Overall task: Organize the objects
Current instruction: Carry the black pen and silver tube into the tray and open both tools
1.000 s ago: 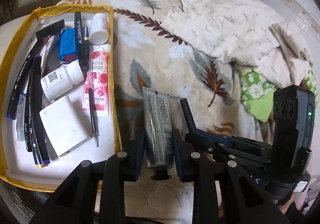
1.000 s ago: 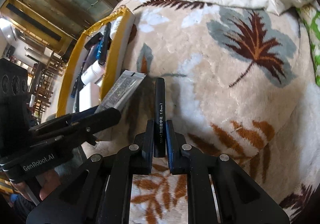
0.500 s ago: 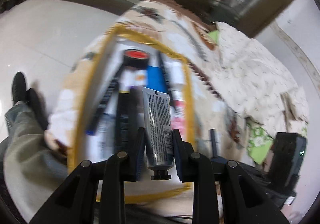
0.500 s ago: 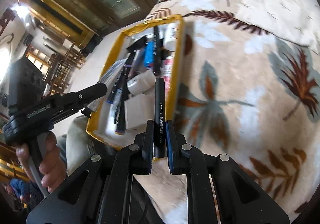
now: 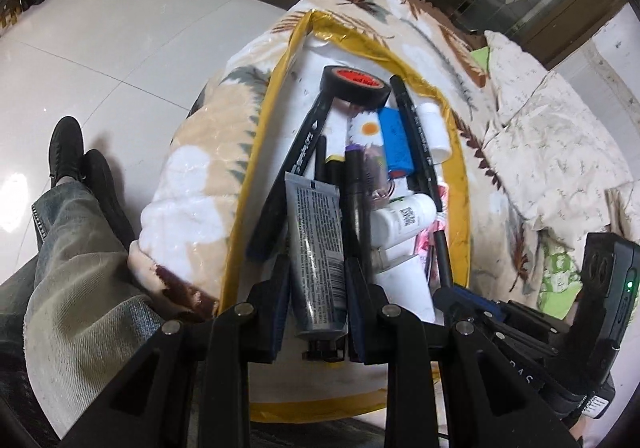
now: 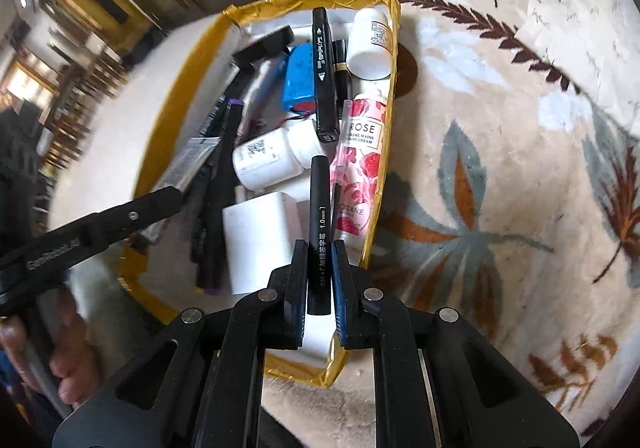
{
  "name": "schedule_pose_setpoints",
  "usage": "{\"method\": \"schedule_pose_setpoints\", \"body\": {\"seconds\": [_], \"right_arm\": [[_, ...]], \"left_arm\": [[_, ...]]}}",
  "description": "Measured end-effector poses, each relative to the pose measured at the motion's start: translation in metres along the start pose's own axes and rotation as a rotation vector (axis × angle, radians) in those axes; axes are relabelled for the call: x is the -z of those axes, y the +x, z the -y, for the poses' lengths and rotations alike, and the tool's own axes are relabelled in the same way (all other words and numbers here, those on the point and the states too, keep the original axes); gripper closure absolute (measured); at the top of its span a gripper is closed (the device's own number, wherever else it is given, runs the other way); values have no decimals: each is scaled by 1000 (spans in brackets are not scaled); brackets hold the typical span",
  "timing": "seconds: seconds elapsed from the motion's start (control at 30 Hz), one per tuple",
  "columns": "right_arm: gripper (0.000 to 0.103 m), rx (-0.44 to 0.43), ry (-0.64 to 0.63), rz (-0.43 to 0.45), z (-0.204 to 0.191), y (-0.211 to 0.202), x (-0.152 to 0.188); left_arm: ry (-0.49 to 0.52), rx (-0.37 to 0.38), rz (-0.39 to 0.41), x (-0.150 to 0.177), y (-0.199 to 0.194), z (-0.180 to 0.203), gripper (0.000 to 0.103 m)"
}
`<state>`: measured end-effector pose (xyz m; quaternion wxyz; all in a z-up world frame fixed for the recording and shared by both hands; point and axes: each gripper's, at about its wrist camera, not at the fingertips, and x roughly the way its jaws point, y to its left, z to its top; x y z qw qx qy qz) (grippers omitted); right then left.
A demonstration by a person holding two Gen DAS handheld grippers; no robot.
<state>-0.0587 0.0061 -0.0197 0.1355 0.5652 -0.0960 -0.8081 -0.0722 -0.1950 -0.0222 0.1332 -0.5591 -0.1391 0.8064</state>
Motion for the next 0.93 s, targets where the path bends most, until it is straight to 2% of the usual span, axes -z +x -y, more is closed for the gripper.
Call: {"method": "schedule_pose_setpoints", "body": {"seconds": [0.17,0.27,0.3,0.33,0.37,0.4,0.43,0.47,0.5,0.53,0.6,0.7,0.8,0.93], "right_arm": [[92,35,-14,-25,-6,6,-7],[91,1,7,-29,-3,4,-6],[85,-18,20,-24,1,3,-7],[74,-49,35,-6,4,-1,-5],[72,-90,49,18,9,-5,-2],[70,-118,61,35,12,-7,1],[69,-127,67,48,13,-10,4],[69,-138,72,65,15,-13,7],[69,-156,80,80,17,-17,11],[69,-165,87,86,19,-19,13],[69,-192,110,100,24,-23,20],[69,-197,126,101,29,-25,26],[69,-197,149,94,34,-22,29],[69,-213,160,74,36,-18,38]], "left_arm": [[11,-12,-3,2,1,2,75],[3,13,-8,4,-3,3,74],[5,32,14,6,-9,8,70],[20,39,37,8,-15,14,65],[47,28,60,10,-20,22,49],[90,-17,108,14,-27,34,38],[121,-62,162,18,-33,43,35],[152,-116,222,22,-39,52,25],[190,-184,286,27,-45,61,22],[218,-228,316,30,-47,68,22],[263,-268,300,30,-47,77,22],[246,-309,307,30,-48,79,22],[252,-280,294,31,-46,77,22],[327,-311,324,39,-45,87,22]]}}
